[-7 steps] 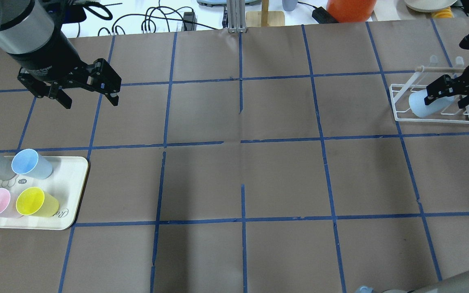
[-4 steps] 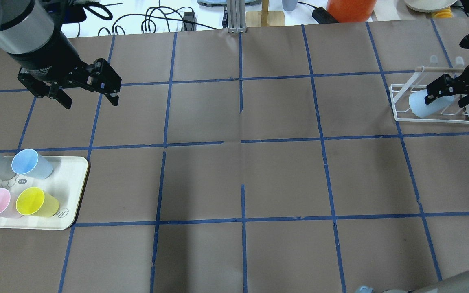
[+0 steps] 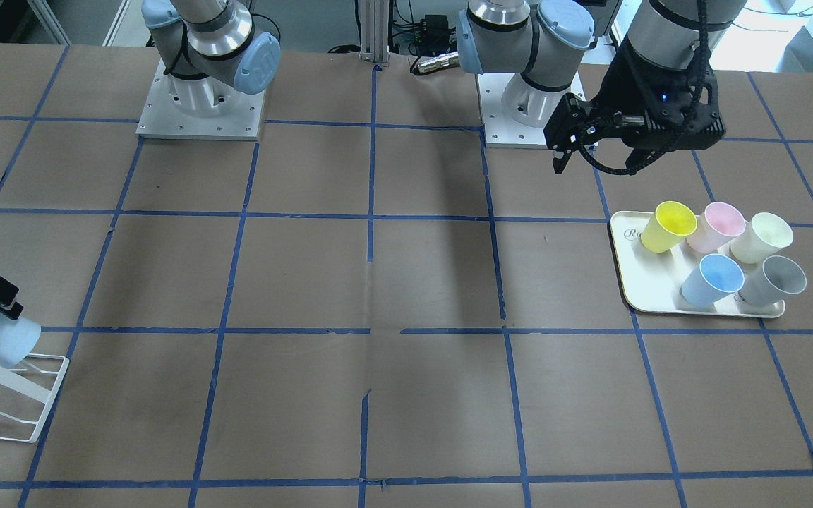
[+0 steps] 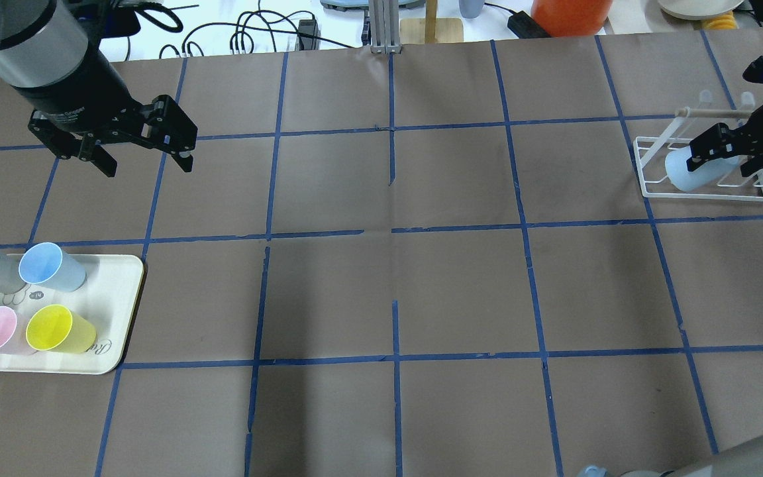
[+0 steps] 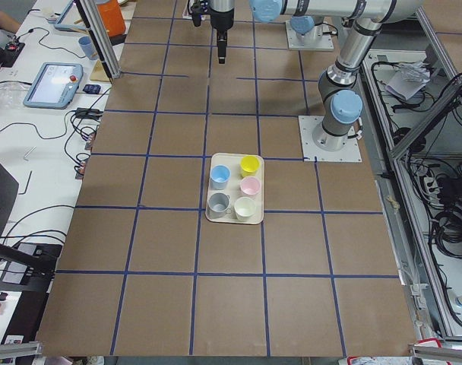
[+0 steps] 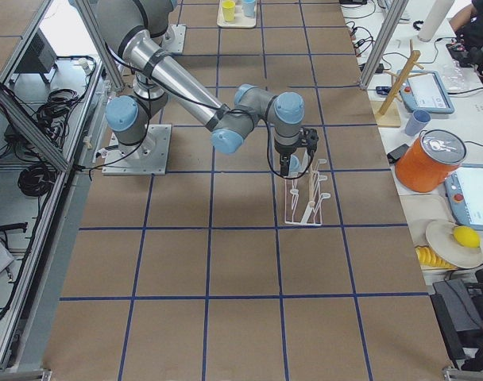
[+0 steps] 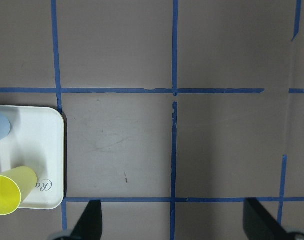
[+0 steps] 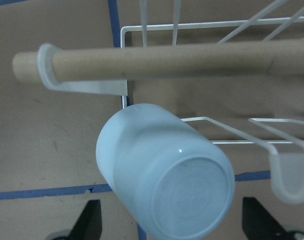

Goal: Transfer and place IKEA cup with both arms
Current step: 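Lower the right gripper around the light blue cup on the rack, then close the right gripper on the light blue cup's base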

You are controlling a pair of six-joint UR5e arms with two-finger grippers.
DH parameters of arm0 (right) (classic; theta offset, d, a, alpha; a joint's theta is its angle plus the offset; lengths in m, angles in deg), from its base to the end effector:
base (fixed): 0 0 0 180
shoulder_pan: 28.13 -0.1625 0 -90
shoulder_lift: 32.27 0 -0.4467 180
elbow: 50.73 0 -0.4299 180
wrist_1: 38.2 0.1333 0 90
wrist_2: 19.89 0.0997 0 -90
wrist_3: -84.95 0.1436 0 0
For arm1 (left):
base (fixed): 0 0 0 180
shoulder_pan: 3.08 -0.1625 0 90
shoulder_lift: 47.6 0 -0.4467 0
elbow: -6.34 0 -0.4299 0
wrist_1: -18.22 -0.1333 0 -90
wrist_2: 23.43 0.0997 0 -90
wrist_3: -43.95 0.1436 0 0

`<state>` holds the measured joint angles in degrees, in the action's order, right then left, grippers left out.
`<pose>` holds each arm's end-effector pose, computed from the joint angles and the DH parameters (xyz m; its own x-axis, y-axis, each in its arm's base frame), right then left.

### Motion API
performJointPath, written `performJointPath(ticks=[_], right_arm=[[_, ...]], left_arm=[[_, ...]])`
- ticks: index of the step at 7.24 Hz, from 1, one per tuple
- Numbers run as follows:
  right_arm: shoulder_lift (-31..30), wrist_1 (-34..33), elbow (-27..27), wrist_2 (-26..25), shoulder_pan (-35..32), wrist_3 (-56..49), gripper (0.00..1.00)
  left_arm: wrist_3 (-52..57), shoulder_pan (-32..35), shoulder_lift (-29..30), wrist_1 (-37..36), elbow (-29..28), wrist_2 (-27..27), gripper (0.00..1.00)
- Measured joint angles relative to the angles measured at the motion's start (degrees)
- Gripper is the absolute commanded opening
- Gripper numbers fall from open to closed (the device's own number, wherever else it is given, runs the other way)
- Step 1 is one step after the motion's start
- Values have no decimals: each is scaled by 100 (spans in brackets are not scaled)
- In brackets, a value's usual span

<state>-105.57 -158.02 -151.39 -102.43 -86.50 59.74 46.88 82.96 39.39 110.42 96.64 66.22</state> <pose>-0.1936 -0.6041 0.2548 -0.9896 0.1038 -0.0991 0.1132 0.9891 -0.0941 -0.0988 -0.5150 0.4862 -0.9998 -0.0179 0.0056 -0.0180 0.9998 -0.0092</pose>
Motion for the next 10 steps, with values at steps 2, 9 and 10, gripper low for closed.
performJointPath(ticks=[2,9,10], right_arm=[[-2,-5,-3,7,-15,9,53],[-69,34,60,-1,-40,0,80],[-74,29,68,-1,-42,-20,81]], left_arm=[[-3,0,-6,0,4,0,100],[-3,0,-12,0,-3,-6,100],[-3,0,-10,0,-3,-8,100]])
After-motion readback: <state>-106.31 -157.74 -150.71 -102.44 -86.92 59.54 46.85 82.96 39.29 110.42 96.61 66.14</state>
